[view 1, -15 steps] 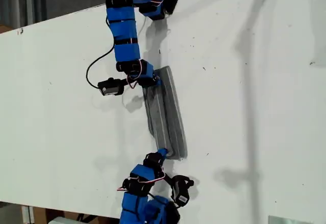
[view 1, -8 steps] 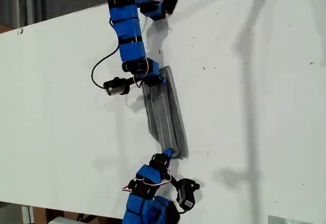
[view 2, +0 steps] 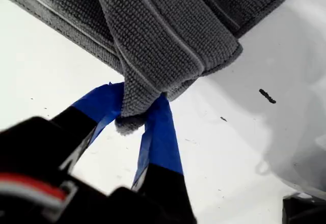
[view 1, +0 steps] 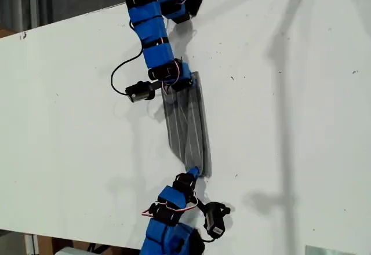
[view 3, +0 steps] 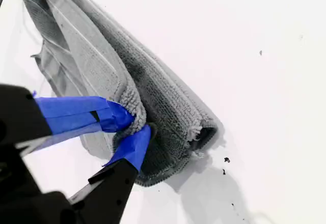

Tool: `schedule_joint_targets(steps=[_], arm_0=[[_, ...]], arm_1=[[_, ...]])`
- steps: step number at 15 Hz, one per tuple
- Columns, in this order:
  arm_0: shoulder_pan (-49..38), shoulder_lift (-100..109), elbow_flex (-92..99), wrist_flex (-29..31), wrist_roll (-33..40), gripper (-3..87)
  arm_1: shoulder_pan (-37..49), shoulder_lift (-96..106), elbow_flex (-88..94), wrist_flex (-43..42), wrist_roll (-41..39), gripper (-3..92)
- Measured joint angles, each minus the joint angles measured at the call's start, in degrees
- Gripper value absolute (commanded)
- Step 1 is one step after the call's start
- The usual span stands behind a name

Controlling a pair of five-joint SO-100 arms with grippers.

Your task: Grasp corners of a square towel and fold twice.

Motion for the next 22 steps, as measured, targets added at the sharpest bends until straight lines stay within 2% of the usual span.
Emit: schedule_joint_targets(steps=[3, 5, 9, 14, 17, 19, 22], arm_0=[[1.1, -3.6, 0.0, -3.2, -0.6, -0.1], [1.1, -4.8, 0.0, -3.8, -0.6, 1.7], [1.6, -4.9, 0.0, -2.2, -0.5, 24.7], [0.9, -0.7, 1.8, 1.1, -0.5, 25.0], [0.4, 6.3, 6.6, 2.0, -1.1, 24.6], [-0.1, 12.0, 11.7, 1.2, -2.0, 24.4], [0.0, 16.5, 15.5, -0.4, -2.6, 24.3]], arm_1=[[-1.1, -0.5, 0.0, 0.0, 0.0, -0.1], [-1.6, -0.9, 0.0, 0.0, 0.1, 12.6], [-2.0, -1.0, 0.1, 1.9, -0.1, 23.1], [-1.6, 2.1, 0.2, 6.1, -2.2, 29.0], [3.8, 6.2, 1.8, 6.8, -6.4, 37.7], [9.5, 7.5, 6.1, 3.4, -11.4, 41.9], [14.8, 2.3, 13.0, -7.0, -14.2, 45.3]])
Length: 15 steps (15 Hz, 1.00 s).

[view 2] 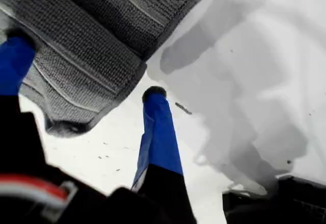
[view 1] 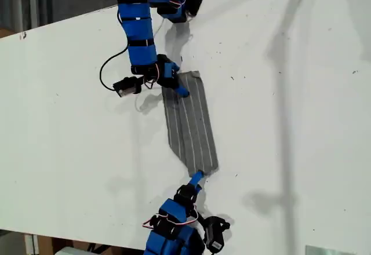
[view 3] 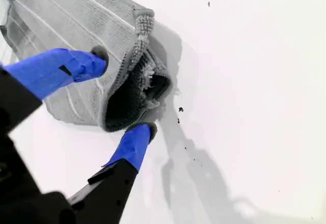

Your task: Grasp corners of a square towel and fold twice.

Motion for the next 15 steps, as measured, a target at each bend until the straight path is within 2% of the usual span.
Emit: schedule_joint_targets(steps=[1, 2, 3, 4, 8, 10, 12, 15], arm_0=[[0.0, 0.0, 0.9, -0.2, 0.0, 24.3], [-0.4, 0.0, 1.9, -0.2, -0.2, 24.3], [-1.6, 0.7, 4.0, -0.2, -0.6, 24.3], [-2.9, 2.3, 6.6, -0.2, -1.0, 24.3], [-4.1, 4.9, 10.9, -0.3, -1.8, 24.2], [-5.4, 5.2, 12.6, -0.9, -1.9, 24.2], [-6.6, 5.3, 13.6, -1.3, -1.9, 24.2], [-8.8, 5.4, 14.2, -1.4, -1.1, 24.2]], arm_1=[[0.5, -3.6, 0.4, -1.9, -0.4, 42.6], [1.5, -6.4, 0.3, -2.9, -0.8, 32.5], [2.0, -7.5, -0.1, -3.3, -0.8, 7.5], [2.1, -7.3, -0.4, -4.0, -0.9, -0.1], [2.0, -2.5, 6.9, -4.4, 3.0, -0.1], [2.0, 9.1, 18.4, -4.0, 8.4, -0.1], [1.4, 22.6, 26.1, 0.0, 14.2, -0.1], [-6.9, 39.6, 28.7, 6.8, 24.9, -0.1]])
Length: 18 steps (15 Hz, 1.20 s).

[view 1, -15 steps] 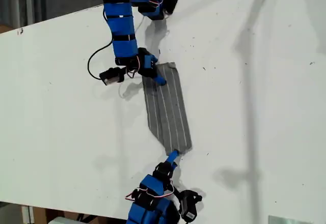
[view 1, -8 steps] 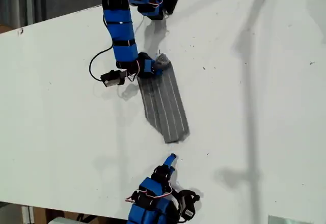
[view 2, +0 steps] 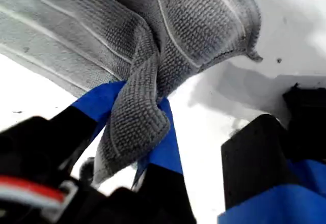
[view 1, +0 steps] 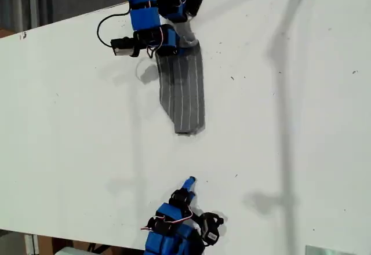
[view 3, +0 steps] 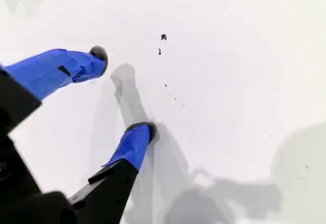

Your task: Grasp corners of a square towel and fold twice.

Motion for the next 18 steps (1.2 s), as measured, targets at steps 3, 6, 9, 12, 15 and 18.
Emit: schedule_joint_targets(steps=[3, 6, 9, 12, 15, 18], arm_0=[[-4.7, 0.2, -0.2, 2.2, 4.5, 24.2], [-13.6, 1.4, -0.7, 5.4, 11.3, 24.1], [-25.0, 1.6, -0.5, 4.9, 20.3, 23.9], [-32.3, 1.4, 0.9, 3.1, 24.3, 23.9], [-33.4, 2.5, 2.4, 3.1, 24.2, 23.7], [-34.0, 5.1, 3.7, 3.1, 24.4, 23.5]], arm_1=[[-6.2, 11.8, -0.5, 6.2, 10.2, -0.1], [-5.4, 12.9, -6.7, 9.3, 9.0, -0.1], [-1.7, 7.0, -17.1, 8.3, 0.3, -0.1], [1.1, -9.6, -32.9, 9.4, -6.0, -0.1], [3.8, -33.7, -55.1, 14.9, -11.4, -0.1], [4.5, -46.7, -68.7, 12.5, -20.0, -0.1]])
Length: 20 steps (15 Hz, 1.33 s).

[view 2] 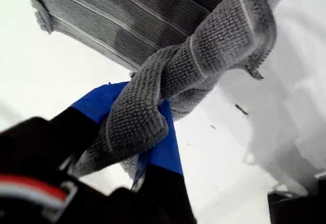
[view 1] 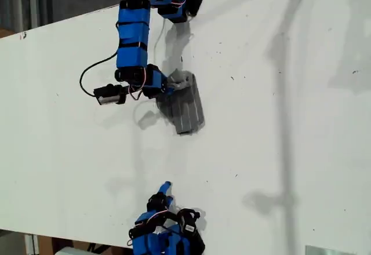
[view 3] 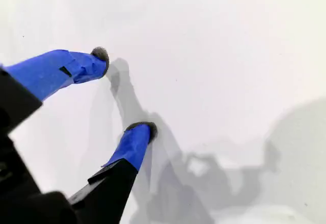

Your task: Grasp corners of a square towel and fold twice.

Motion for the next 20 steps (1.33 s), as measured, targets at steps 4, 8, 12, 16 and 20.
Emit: schedule_joint_targets(steps=[4, 8, 12, 16, 20], arm_0=[[-0.7, 0.2, 0.1, 0.0, -0.1, 23.3], [-0.7, 0.2, 0.1, 0.0, -0.1, 23.2], [-0.7, 0.2, 0.1, 0.0, -0.3, 23.1], [-0.7, 0.2, 0.1, 0.0, -0.3, 23.1], [-0.7, 0.2, 0.1, 0.0, -0.3, 23.1]], arm_1=[[0.0, -1.4, -1.6, -6.5, -6.7, 1.7], [-1.0, -4.0, -2.6, -9.7, -10.4, 12.3], [-2.5, -4.0, -5.4, -12.0, -14.8, 32.9], [-3.5, -3.9, -6.9, -11.9, -16.5, 34.4], [-2.1, 10.6, -1.8, -10.5, -15.7, 34.0]])
